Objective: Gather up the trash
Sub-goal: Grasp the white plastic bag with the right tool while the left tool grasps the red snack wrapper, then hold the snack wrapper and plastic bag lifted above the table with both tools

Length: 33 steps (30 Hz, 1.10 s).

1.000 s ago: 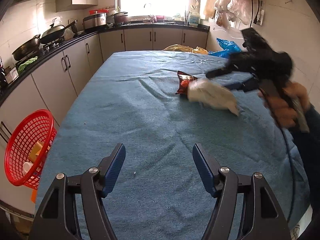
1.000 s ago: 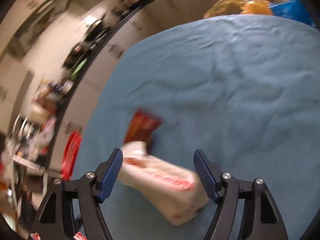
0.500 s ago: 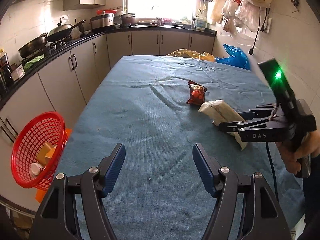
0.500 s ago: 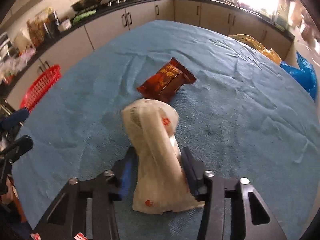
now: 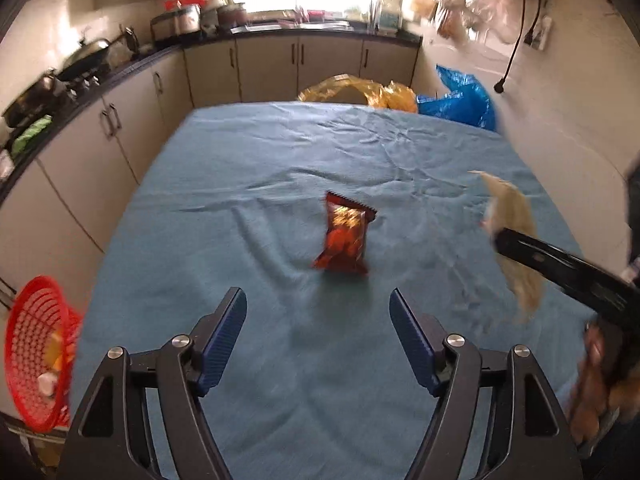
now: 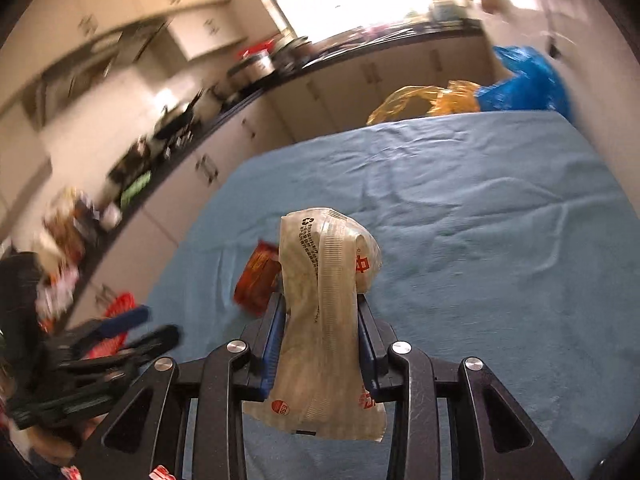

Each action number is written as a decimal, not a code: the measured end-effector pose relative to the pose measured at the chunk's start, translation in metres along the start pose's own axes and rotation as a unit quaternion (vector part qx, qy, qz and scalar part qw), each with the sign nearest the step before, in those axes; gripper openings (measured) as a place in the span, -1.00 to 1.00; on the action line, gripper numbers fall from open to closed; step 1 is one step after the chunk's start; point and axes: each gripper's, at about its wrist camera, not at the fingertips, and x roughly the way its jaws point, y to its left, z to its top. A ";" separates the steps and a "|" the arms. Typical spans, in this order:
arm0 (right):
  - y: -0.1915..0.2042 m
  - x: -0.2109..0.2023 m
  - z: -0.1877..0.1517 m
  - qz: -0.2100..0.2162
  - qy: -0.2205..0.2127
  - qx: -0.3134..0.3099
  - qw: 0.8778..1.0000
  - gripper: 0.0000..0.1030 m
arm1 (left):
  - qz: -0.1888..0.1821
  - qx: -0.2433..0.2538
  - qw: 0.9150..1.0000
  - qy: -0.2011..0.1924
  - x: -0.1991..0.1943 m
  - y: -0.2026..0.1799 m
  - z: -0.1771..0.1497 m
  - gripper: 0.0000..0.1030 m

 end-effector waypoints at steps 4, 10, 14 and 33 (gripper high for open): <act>-0.008 -0.006 0.001 0.009 -0.010 0.024 1.000 -0.30 | 0.019 0.003 1.000 0.020 0.038 -0.015 0.020 0.41; -0.008 -0.005 0.001 0.012 -0.007 0.020 1.000 -0.30 | 0.042 0.010 0.998 0.042 0.080 -0.027 0.035 0.26; -0.002 -0.005 0.000 0.013 -0.008 0.008 1.000 -0.30 | 0.031 0.004 0.998 0.050 0.089 -0.025 0.035 -0.37; 0.048 0.053 -0.039 -0.040 0.070 -0.106 0.991 -0.29 | -0.008 -0.012 1.000 0.001 0.031 0.018 -0.048 -0.35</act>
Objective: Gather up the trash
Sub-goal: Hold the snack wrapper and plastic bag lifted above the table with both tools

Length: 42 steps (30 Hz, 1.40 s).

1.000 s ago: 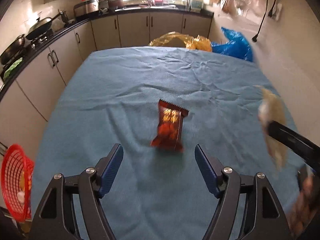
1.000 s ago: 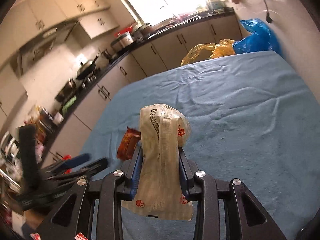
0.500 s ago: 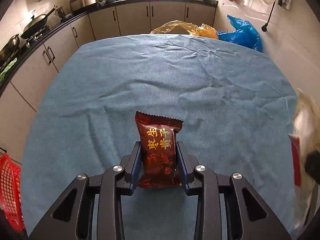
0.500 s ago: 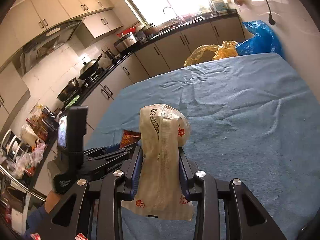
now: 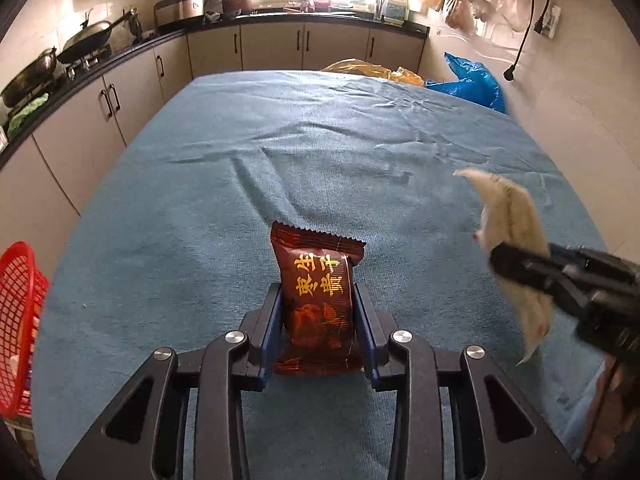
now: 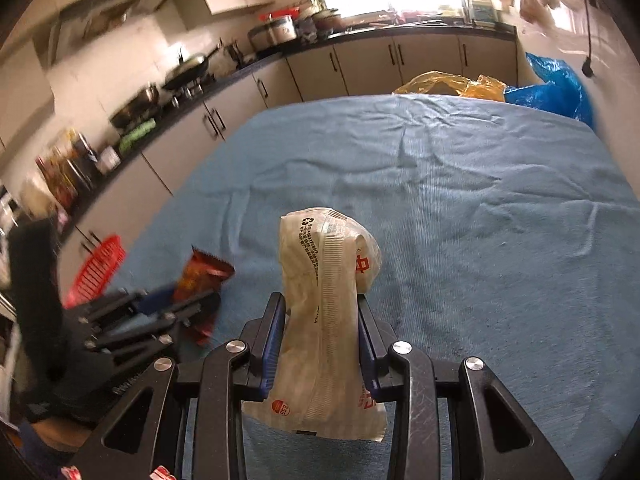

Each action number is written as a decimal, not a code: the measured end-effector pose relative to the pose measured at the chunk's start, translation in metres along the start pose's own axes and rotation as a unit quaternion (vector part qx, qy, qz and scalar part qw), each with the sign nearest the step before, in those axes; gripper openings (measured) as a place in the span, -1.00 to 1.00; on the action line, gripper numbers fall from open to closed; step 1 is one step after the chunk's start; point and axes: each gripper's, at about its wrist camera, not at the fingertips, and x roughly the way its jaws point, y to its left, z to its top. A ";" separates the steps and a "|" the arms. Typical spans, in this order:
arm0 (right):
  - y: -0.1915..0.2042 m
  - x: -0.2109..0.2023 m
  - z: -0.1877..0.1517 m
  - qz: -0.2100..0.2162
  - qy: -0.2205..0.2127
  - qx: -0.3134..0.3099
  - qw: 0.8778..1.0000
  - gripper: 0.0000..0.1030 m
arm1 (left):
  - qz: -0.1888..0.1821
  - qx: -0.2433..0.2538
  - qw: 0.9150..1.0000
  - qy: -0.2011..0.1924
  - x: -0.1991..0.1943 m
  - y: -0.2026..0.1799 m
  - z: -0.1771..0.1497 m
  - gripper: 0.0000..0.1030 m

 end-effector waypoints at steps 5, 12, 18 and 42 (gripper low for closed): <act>-0.001 0.012 -0.002 -0.013 0.014 -0.009 1.000 -0.28 | -0.001 0.000 1.000 -0.009 0.002 0.001 -0.001 -0.35; 0.018 0.023 -0.013 -0.074 0.016 -0.064 0.995 -0.05 | -0.004 -0.011 1.000 -0.020 0.001 0.008 -0.004 -0.35; 0.019 0.024 -0.015 -0.091 0.014 -0.073 0.993 -0.01 | -0.009 -0.014 1.000 -0.020 0.001 0.008 -0.006 -0.35; 0.029 -0.015 -0.013 -0.098 -0.087 -0.068 0.989 -0.32 | 0.024 -0.019 0.995 -0.091 -0.024 0.013 -0.004 -0.40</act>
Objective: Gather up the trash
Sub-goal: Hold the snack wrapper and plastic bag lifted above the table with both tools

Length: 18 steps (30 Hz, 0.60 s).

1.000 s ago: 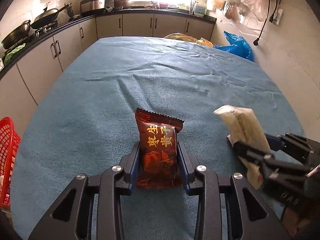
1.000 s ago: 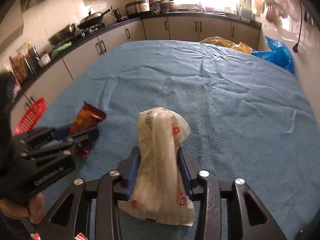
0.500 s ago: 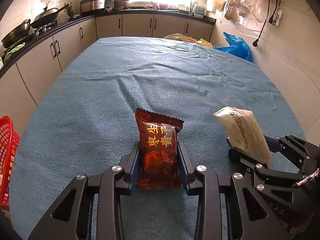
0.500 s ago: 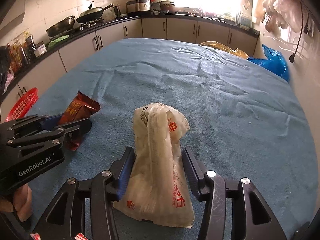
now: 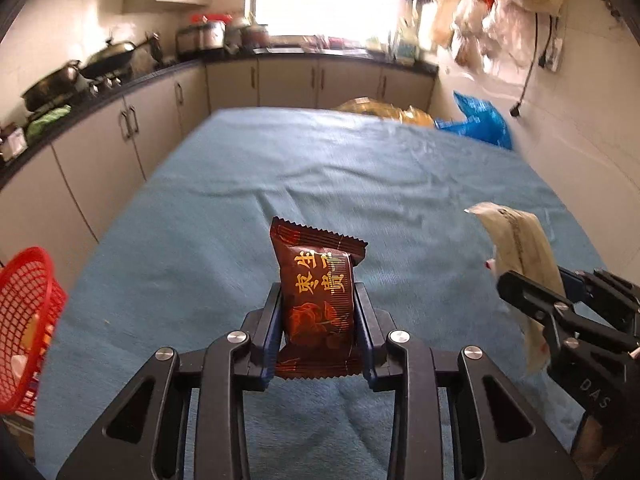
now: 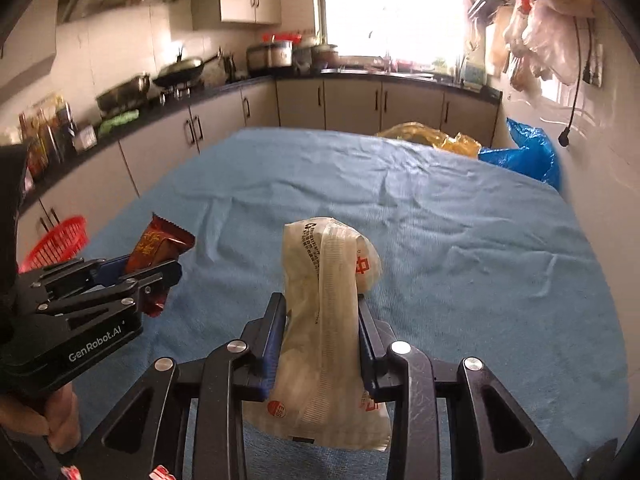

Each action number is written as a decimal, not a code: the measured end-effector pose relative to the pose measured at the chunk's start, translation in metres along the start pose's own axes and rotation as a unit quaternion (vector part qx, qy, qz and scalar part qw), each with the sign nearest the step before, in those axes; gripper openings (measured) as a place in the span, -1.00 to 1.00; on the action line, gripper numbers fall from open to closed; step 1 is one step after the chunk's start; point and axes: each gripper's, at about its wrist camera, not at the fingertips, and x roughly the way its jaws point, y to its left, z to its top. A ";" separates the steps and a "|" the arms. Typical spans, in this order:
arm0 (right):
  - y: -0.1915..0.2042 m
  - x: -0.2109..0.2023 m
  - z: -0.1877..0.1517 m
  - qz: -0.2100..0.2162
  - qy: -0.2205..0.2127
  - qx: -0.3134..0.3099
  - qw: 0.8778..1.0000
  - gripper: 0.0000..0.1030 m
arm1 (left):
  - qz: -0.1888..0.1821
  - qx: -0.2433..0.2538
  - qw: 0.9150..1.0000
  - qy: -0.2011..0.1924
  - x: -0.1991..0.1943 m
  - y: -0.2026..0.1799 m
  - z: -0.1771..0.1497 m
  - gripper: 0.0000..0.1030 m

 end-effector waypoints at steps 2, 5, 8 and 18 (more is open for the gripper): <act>-0.001 0.000 0.001 -0.001 -0.001 0.004 1.000 -0.32 | 0.019 0.000 1.000 -0.017 -0.004 0.001 0.002 -0.40; 0.001 0.000 0.001 -0.002 -0.005 0.003 1.000 -0.32 | 0.032 -0.003 0.999 -0.027 -0.005 0.003 0.005 -0.40; 0.001 -0.001 0.000 -0.001 -0.008 0.002 1.000 -0.31 | 0.037 -0.004 0.999 -0.029 -0.004 0.004 0.006 -0.40; 0.002 -0.005 -0.002 0.002 -0.018 -0.003 1.000 -0.31 | 0.048 0.002 0.998 -0.037 -0.008 0.003 0.002 -0.40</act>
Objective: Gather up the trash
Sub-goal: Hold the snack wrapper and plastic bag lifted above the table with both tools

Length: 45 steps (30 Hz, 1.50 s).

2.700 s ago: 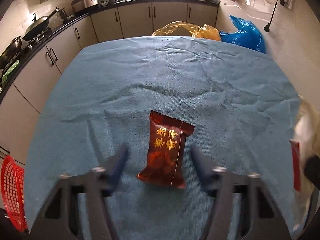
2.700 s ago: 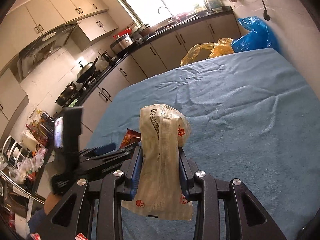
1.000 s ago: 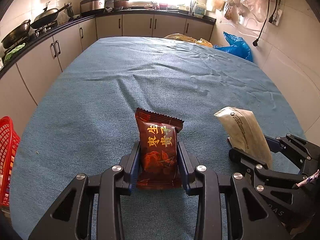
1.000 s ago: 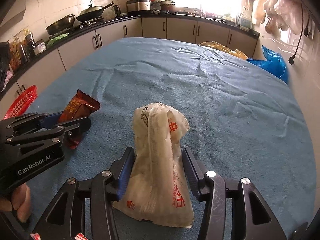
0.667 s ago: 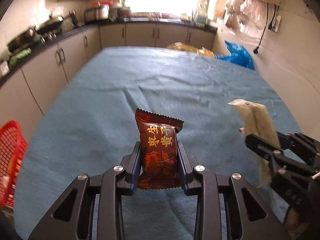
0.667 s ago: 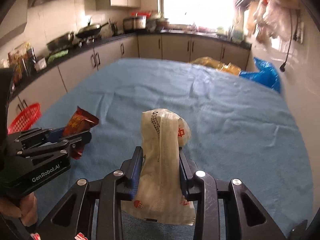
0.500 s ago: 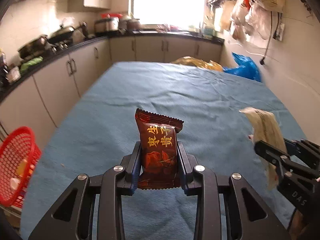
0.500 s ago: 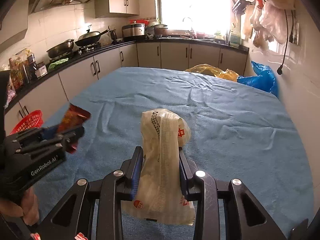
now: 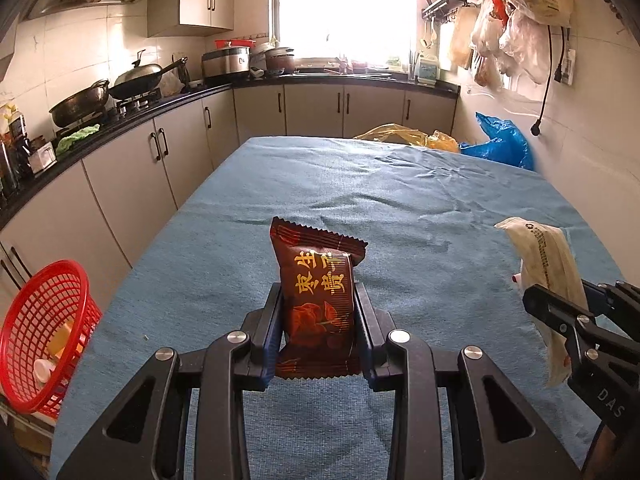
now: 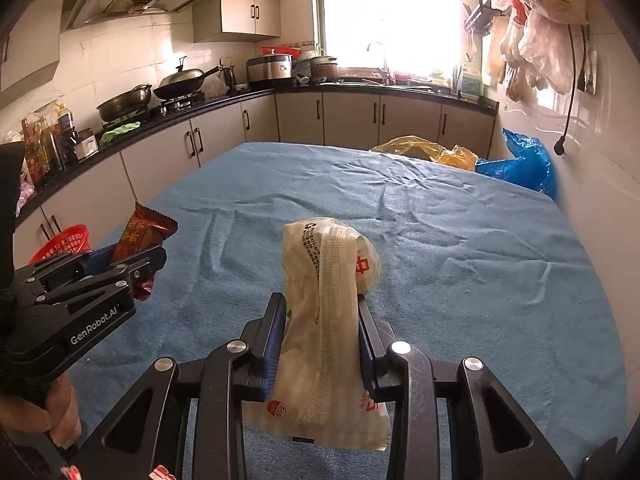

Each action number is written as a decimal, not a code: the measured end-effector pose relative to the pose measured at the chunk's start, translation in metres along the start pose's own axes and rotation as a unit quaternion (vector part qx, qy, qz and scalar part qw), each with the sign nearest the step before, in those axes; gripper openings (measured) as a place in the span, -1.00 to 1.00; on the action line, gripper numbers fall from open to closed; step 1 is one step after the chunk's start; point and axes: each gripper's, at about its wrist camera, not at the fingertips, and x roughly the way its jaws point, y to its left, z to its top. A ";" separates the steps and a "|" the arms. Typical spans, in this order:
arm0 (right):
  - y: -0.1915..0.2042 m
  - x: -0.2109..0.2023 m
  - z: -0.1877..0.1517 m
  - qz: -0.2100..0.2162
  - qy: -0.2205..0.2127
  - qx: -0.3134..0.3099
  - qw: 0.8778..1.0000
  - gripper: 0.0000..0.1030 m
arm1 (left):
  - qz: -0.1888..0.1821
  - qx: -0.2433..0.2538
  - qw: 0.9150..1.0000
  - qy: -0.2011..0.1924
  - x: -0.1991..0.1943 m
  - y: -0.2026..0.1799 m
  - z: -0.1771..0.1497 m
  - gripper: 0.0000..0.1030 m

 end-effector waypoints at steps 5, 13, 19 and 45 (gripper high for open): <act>0.001 -0.001 0.000 0.003 0.000 -0.003 1.000 -0.31 | 0.004 0.001 1.000 -0.001 0.000 -0.002 0.000 -0.40; 0.001 -0.002 -0.001 0.003 -0.002 -0.006 1.000 -0.31 | 0.009 0.003 1.000 -0.001 -0.002 -0.002 0.000 -0.40; 0.001 -0.002 0.000 0.004 -0.001 -0.006 1.000 -0.31 | 0.010 0.003 1.000 -0.001 -0.002 0.000 0.001 -0.40; 0.002 -0.003 0.000 0.003 -0.001 -0.005 1.000 -0.31 | 0.012 0.003 1.000 -0.001 -0.002 0.002 0.002 -0.40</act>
